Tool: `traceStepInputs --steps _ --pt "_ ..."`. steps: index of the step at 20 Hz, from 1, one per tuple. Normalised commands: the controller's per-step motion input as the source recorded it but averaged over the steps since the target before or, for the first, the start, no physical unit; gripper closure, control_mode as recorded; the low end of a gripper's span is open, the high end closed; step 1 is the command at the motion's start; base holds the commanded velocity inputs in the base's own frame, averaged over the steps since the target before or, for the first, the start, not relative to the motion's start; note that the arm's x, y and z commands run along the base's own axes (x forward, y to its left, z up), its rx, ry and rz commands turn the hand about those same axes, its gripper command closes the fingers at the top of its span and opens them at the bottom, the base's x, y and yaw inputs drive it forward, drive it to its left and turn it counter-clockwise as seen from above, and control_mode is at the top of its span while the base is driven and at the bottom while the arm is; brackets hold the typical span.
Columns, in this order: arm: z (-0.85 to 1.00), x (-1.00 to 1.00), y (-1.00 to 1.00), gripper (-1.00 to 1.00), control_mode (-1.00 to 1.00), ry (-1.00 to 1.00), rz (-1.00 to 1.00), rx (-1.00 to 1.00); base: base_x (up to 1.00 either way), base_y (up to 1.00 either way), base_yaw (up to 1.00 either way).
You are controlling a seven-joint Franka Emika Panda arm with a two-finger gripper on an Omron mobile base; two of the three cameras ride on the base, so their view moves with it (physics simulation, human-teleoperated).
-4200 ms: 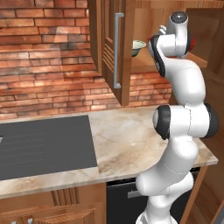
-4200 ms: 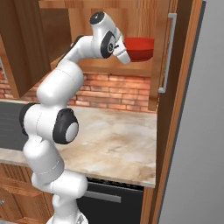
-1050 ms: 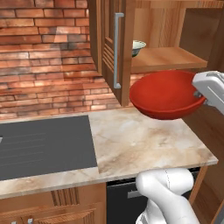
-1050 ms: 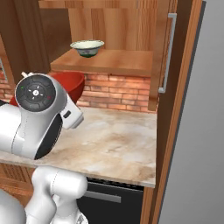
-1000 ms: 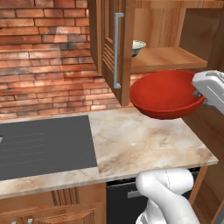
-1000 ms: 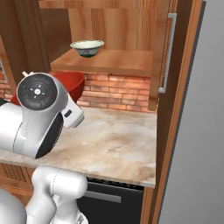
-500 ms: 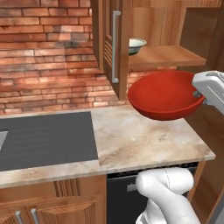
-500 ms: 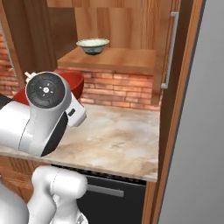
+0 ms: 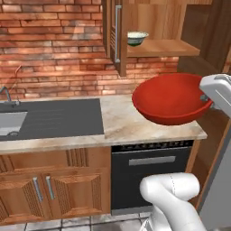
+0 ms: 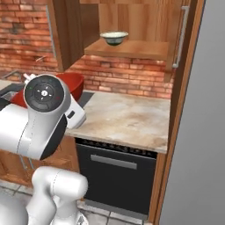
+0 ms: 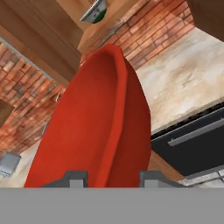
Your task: Take the smaller bowl and place it next to the appetizer plate on the dining counter , and place the larger bowl next to the plate with cooked food.
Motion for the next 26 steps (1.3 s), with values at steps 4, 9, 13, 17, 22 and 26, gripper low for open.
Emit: traceStepInputs --steps 4,9,13,17,22,26 --pt "0.00 0.00 0.00 1.00 1.00 0.00 0.00 0.00 -0.03 0.43 0.34" --pt "0.00 0.00 0.00 1.00 1.00 0.00 0.00 0.00 0.02 0.28 0.50" --pt "0.00 0.00 0.00 1.00 1.00 0.00 0.00 0.00 0.17 0.28 0.54" --pt "0.00 0.00 0.00 1.00 1.00 0.00 0.00 0.00 0.18 0.28 0.55" --pt "0.00 0.00 0.00 1.00 1.00 0.00 0.00 0.00 0.11 0.28 0.53" --pt "0.00 0.00 0.00 1.00 1.00 0.00 0.00 0.00 0.02 0.20 0.51"
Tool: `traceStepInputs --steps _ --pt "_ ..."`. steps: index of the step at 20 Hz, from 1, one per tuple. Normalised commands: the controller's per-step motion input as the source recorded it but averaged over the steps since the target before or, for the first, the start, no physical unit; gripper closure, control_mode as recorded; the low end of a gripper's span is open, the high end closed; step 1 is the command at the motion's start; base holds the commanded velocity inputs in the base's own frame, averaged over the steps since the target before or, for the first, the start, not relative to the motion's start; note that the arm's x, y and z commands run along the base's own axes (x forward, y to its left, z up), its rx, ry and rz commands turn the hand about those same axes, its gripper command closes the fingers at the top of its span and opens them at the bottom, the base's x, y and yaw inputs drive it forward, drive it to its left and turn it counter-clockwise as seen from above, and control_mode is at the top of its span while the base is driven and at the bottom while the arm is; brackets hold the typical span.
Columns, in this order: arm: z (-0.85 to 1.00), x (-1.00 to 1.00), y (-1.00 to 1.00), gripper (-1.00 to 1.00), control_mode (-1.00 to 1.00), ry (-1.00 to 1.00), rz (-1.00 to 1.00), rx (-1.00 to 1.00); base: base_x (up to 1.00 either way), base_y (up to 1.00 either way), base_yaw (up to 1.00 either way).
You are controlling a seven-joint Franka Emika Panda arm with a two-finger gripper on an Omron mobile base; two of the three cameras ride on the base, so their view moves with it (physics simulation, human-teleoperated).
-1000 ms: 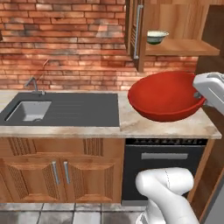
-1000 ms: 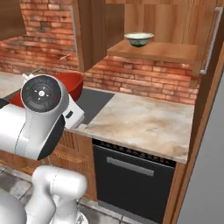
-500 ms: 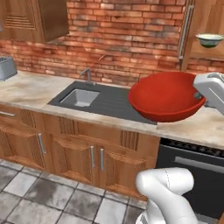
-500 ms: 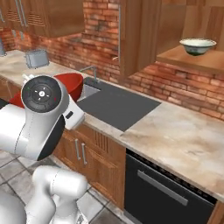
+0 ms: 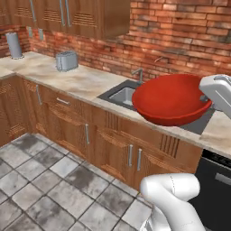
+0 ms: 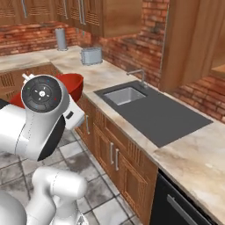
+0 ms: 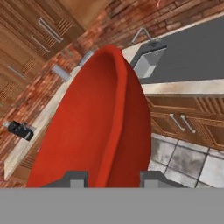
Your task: Take the smaller bowl and place it next to the appetizer plate on the dining counter , and place the larger bowl next to the plate with cooked food.
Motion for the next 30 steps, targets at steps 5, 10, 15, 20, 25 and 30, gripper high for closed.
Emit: traceStepInputs --steps 5,10,15,20,25,30 --pt "0.00 0.00 0.00 1.00 1.00 0.00 0.00 0.00 0.16 0.27 0.48" --pt "0.00 0.00 0.00 1.00 1.00 0.00 0.00 0.00 0.24 0.37 0.43" --pt "0.00 0.00 0.00 1.00 1.00 0.00 0.00 0.00 0.28 0.40 0.37" --pt "0.00 0.00 0.00 1.00 1.00 0.00 0.00 0.00 0.35 0.49 0.33" --pt "0.00 0.00 0.00 1.00 1.00 0.00 0.00 0.00 0.36 0.56 0.31" --pt "0.00 0.00 0.00 1.00 1.00 0.00 0.00 0.00 0.51 0.60 0.31"
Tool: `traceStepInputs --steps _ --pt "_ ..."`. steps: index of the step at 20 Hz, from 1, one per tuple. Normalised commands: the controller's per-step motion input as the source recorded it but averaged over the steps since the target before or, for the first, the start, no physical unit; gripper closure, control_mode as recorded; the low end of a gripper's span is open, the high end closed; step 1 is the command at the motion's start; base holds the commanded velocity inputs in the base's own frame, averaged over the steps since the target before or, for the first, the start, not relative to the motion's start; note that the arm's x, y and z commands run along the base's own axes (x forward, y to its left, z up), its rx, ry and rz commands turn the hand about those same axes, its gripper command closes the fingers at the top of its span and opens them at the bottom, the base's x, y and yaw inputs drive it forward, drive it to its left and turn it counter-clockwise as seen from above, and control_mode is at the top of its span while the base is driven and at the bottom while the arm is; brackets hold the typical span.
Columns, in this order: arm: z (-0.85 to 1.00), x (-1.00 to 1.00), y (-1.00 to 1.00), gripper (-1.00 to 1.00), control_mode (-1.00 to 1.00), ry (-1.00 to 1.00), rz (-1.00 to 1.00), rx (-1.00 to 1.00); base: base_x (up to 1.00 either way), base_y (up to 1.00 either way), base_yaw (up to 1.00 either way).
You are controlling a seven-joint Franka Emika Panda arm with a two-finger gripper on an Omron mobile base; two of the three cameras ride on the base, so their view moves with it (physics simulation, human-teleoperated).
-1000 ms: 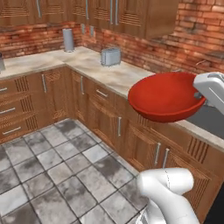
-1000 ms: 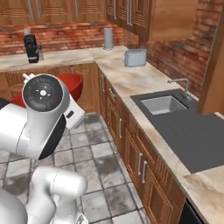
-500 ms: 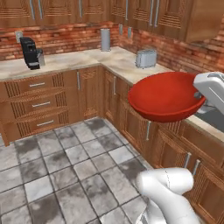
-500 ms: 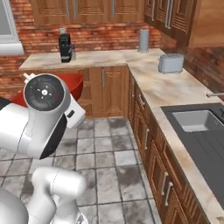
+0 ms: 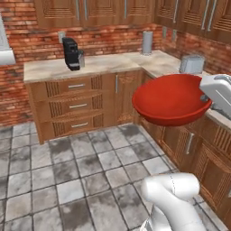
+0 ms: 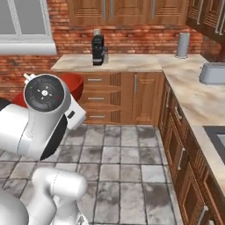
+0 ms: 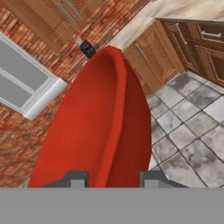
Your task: Take the smaller bowl and place it next to the appetizer plate on the dining counter , and place the larger bowl next to the plate with cooked food.
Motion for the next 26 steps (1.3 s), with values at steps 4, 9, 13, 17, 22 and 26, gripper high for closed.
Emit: traceStepInputs --steps 4,9,13,17,22,26 --pt "0.00 0.00 0.00 1.00 1.00 0.00 0.00 0.00 0.66 0.61 0.29" --pt "0.00 0.00 0.00 1.00 1.00 0.00 0.00 0.00 0.68 0.55 0.38" --pt "0.00 0.00 0.00 1.00 1.00 0.00 0.00 0.00 0.63 0.53 0.43" --pt "0.00 0.00 0.00 1.00 1.00 0.00 0.00 0.00 0.65 0.52 0.47" --pt "0.00 0.00 0.00 1.00 1.00 0.00 0.00 0.00 0.59 0.52 0.53" --pt "0.00 0.00 0.00 1.00 1.00 0.00 0.00 0.00 0.39 0.54 0.53"
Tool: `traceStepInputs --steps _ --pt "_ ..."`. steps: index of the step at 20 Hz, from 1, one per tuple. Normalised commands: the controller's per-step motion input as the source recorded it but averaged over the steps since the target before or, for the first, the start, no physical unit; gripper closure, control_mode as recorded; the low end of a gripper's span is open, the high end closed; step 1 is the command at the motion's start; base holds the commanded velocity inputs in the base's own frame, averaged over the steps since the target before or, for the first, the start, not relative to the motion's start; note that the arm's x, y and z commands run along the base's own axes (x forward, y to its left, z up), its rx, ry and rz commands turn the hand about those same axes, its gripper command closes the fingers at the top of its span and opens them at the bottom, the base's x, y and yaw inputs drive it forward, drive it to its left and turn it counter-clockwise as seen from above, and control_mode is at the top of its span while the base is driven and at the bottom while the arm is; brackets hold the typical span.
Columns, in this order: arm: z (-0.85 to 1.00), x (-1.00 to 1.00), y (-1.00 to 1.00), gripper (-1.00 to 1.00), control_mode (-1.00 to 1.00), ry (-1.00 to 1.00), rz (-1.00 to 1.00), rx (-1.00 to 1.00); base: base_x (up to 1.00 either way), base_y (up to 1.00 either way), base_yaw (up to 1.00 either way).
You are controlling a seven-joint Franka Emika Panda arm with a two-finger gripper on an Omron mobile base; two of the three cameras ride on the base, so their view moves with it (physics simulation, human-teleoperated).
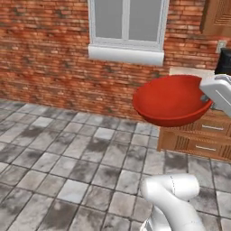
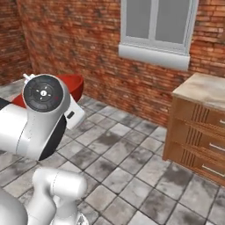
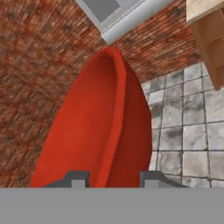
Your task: Take the smaller bowl and place it next to the appetizer plate on the dining counter , and place the larger bowl next to the plate with cooked food.
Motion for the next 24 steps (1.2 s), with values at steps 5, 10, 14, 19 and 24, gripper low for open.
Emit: traceStepInputs --steps 5,10,14,19,24 --pt "0.00 0.00 0.00 1.00 1.00 0.00 0.00 0.00 0.23 0.55 0.52" --pt "0.00 0.00 0.00 1.00 1.00 0.00 0.00 0.00 0.40 0.62 0.48" --pt "0.00 0.00 0.00 1.00 1.00 0.00 0.00 0.00 0.33 0.46 0.45" --pt "0.00 0.00 0.00 1.00 1.00 0.00 0.00 0.00 0.12 0.23 0.42" --pt "0.00 0.00 0.00 1.00 1.00 0.00 0.00 0.00 -0.12 0.09 0.39"
